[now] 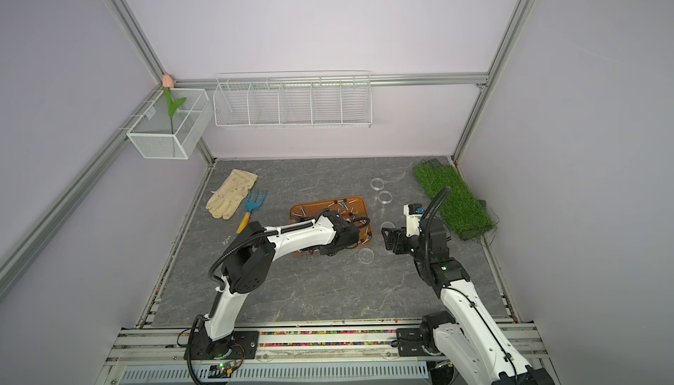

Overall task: Pour the candies out of the jar
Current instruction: 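Pour the candies out of the jar onto the tray.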

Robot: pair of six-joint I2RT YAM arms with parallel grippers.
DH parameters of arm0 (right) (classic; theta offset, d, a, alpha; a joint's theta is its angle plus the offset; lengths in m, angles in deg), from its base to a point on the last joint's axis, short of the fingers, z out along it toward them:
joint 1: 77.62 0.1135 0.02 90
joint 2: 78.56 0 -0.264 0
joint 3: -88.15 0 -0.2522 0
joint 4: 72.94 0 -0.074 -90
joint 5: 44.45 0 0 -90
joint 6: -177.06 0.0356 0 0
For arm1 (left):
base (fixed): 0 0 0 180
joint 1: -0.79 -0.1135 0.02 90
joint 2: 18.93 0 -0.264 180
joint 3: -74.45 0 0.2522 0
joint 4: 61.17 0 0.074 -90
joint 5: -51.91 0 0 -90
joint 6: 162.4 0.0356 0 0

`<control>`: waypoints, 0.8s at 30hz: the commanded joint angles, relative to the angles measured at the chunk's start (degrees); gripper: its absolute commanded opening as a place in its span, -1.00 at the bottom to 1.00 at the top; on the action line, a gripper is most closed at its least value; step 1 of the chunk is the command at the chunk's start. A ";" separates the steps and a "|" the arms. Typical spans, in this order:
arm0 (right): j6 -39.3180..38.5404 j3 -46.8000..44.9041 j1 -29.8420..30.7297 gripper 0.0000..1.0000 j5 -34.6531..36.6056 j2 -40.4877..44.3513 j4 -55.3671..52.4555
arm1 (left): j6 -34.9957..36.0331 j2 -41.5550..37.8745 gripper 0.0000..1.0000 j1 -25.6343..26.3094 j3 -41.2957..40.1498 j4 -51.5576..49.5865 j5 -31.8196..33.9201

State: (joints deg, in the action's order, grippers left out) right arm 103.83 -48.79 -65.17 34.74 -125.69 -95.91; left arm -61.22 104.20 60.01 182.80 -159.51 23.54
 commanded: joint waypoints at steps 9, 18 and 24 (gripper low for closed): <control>1.95 2.89 -0.31 0.57 -0.68 0.51 -8.32 | 5.40 -9.62 0.05 -0.75 -4.83 11.41 -9.02; 3.43 4.45 -0.26 0.56 0.71 2.44 -12.32 | 14.96 -7.55 0.05 -1.57 -8.99 19.11 6.41; 2.97 5.19 -0.32 0.56 -0.57 2.31 -12.84 | 13.32 -8.64 0.05 -1.57 -8.85 17.20 6.91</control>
State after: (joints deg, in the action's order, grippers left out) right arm 106.56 -45.31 -65.17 35.14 -123.77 -108.00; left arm -47.88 97.10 58.55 173.71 -141.56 27.97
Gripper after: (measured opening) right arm 0.782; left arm 0.552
